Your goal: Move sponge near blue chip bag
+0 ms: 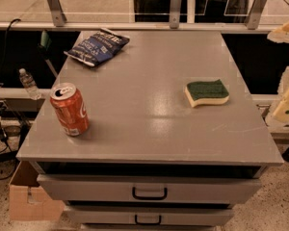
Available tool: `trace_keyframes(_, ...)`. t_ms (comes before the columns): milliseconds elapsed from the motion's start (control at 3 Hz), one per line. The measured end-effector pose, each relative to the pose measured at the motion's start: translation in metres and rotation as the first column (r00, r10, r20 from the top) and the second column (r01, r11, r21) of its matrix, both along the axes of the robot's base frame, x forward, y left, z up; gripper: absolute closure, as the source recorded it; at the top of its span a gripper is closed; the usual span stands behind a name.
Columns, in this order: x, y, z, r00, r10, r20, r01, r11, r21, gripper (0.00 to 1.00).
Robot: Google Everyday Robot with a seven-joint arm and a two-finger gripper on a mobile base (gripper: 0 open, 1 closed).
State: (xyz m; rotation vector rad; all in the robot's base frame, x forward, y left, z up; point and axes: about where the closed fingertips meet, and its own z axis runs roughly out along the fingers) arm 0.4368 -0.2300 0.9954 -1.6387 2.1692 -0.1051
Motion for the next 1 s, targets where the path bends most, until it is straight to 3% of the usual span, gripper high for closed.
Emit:
trace_keyframes(667, 0.006, 0.001, -0.004, 1.0, 0.009, 0.003, -0.009, 1.0, 0.022, 0.0)
trace_keyframes(1000, 0.026, 0.0, -0.024, 0.9998, 0.018, 0.0, -0.018, 0.998, 0.052, 0.0)
